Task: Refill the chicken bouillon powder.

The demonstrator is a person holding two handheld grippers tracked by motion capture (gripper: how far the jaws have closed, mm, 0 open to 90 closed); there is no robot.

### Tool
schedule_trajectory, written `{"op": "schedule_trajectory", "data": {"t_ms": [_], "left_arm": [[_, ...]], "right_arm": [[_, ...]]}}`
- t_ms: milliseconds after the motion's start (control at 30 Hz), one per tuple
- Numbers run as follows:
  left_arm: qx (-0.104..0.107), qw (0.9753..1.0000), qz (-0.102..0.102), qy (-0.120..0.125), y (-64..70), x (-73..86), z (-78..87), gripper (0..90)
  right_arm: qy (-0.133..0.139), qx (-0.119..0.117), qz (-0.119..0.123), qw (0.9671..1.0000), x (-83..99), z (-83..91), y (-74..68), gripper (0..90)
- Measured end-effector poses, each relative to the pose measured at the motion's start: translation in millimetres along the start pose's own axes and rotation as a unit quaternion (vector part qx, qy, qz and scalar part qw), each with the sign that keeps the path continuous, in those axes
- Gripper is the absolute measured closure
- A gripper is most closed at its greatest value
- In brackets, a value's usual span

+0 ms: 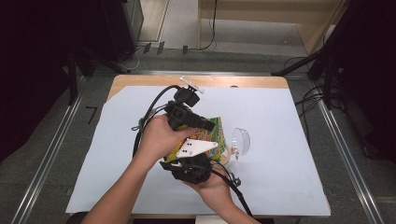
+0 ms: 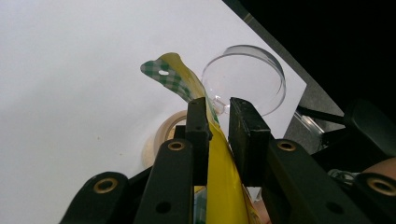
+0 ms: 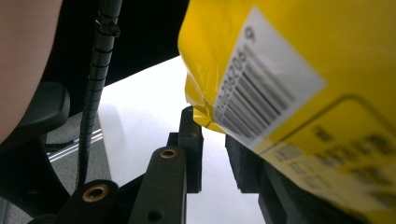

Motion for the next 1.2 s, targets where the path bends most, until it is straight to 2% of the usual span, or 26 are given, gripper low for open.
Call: {"op": "schedule_trajectory", "data": {"t_ms": [133, 233, 800, 1000, 1100, 1200], "left_arm": [[0.013, 0.9999, 0.007, -0.007, -4.1, -0.4, -0.9, 78.4], [0.014, 0.9999, 0.008, -0.006, -4.1, -0.5, -0.8, 78.4], [0.004, 1.0000, 0.006, -0.006, -2.6, -0.5, -1.6, 78.5], [0.003, 0.9999, 0.007, -0.010, -2.3, 0.5, -1.6, 78.4], [0.001, 1.0000, 0.004, -0.008, -0.6, 0.8, -0.9, 78.0], [-0.004, 1.0000, 0.004, -0.005, -0.1, 1.0, 0.5, 77.9]], "right_arm": [[-0.001, 0.000, -0.001, 1.0000, -0.3, -0.2, -0.3, 77.5], [-0.001, 0.000, -0.002, 1.0000, -0.4, -0.6, -0.5, 77.5], [-0.001, 0.000, -0.003, 1.0000, -0.7, 0.0, -0.4, 77.3], [-0.003, 0.002, 0.005, 1.0000, 0.3, -0.7, 0.2, 77.4], [0.004, 0.006, 0.007, 0.9999, 1.2, -1.0, 0.5, 75.2], [0.006, 0.000, -0.001, 1.0000, 1.7, -1.0, -1.4, 68.8]]}}
Point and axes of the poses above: each handheld gripper's, and its own axes: z roughly backward along the jaws, x roughly out of its underside, y roughly to its right, the point moved 2 cm from there along -z, roughly forward along the jaws
